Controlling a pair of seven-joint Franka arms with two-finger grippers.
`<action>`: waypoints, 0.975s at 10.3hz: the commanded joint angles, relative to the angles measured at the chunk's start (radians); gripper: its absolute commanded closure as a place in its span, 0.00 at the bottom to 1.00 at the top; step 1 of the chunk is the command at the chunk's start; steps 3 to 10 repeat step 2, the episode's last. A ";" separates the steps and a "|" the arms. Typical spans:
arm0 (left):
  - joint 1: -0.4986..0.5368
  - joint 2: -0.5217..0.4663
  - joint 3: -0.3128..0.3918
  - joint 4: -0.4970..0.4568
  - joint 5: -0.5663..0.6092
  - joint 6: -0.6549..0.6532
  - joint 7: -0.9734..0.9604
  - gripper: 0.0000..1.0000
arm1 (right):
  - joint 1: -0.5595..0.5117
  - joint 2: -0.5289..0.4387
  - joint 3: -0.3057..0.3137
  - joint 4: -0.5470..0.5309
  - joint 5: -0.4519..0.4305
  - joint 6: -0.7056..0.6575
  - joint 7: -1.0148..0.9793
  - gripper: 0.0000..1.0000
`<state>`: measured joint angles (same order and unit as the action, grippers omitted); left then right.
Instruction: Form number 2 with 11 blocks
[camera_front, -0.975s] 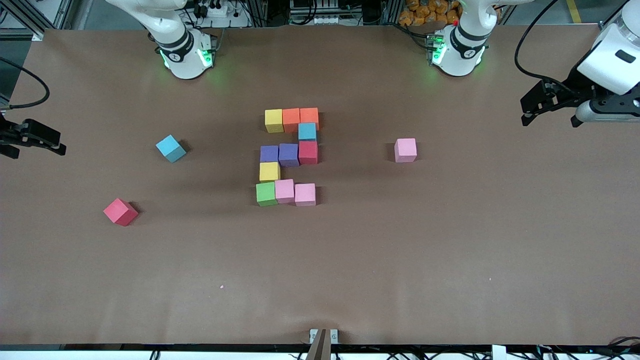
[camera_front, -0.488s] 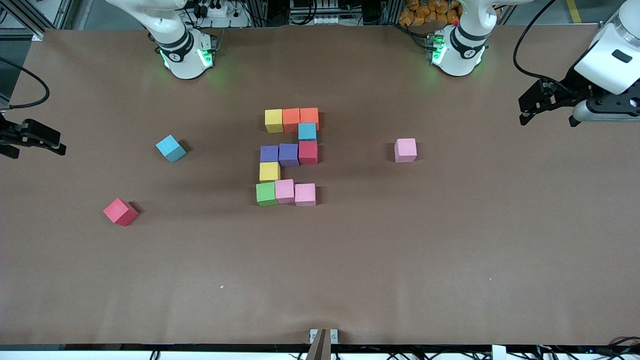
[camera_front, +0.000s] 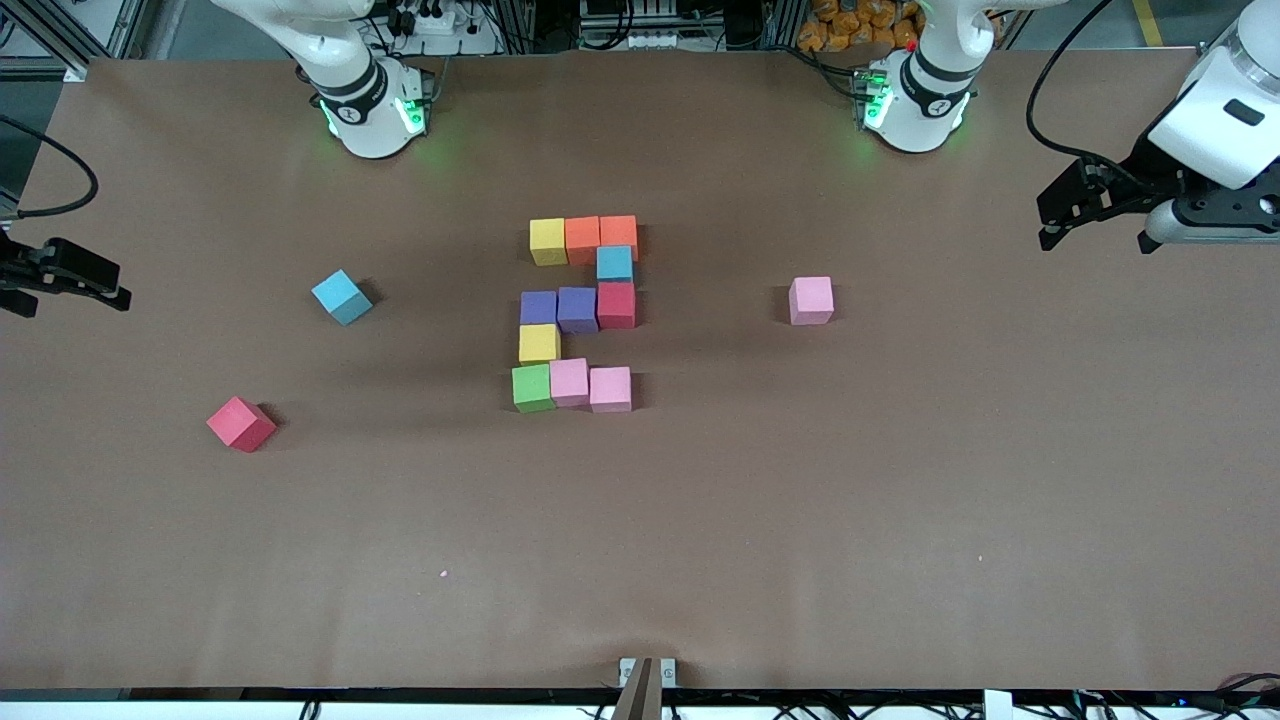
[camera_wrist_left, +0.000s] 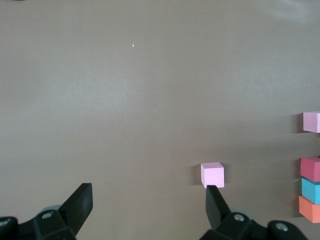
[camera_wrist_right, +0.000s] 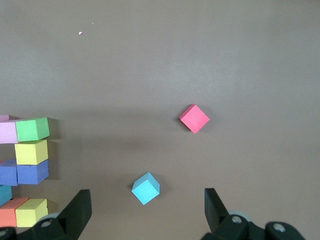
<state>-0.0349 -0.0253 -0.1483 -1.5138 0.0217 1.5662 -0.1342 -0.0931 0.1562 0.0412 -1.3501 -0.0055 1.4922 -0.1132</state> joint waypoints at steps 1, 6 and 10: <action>0.007 -0.004 -0.004 0.014 0.004 -0.022 0.021 0.00 | -0.005 -0.010 0.002 0.002 -0.017 -0.003 -0.008 0.00; 0.007 -0.002 -0.002 0.014 0.006 -0.022 0.021 0.00 | -0.007 -0.010 0.000 0.002 -0.014 -0.003 -0.008 0.00; 0.007 -0.002 -0.002 0.014 0.006 -0.022 0.021 0.00 | -0.007 -0.010 0.000 0.002 -0.014 -0.003 -0.008 0.00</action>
